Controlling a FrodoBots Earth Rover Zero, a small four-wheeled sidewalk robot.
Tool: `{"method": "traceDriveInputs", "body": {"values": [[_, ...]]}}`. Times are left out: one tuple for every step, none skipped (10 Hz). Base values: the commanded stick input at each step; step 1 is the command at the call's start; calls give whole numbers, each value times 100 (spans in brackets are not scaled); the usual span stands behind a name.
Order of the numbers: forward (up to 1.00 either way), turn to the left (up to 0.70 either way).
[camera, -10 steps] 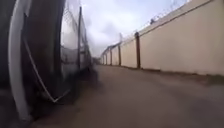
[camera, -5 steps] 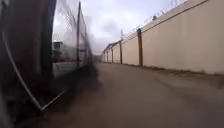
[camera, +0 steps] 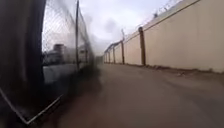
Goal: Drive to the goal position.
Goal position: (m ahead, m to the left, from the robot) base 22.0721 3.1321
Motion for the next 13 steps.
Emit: {"method": "traceDriveInputs", "body": {"values": [[50,0],[50,0],[50,-30],[50,-50],[50,-50],[50,-27],[50,0],[50,0],[50,0],[50,0],[50,0],[50,0],[50,0]]}}
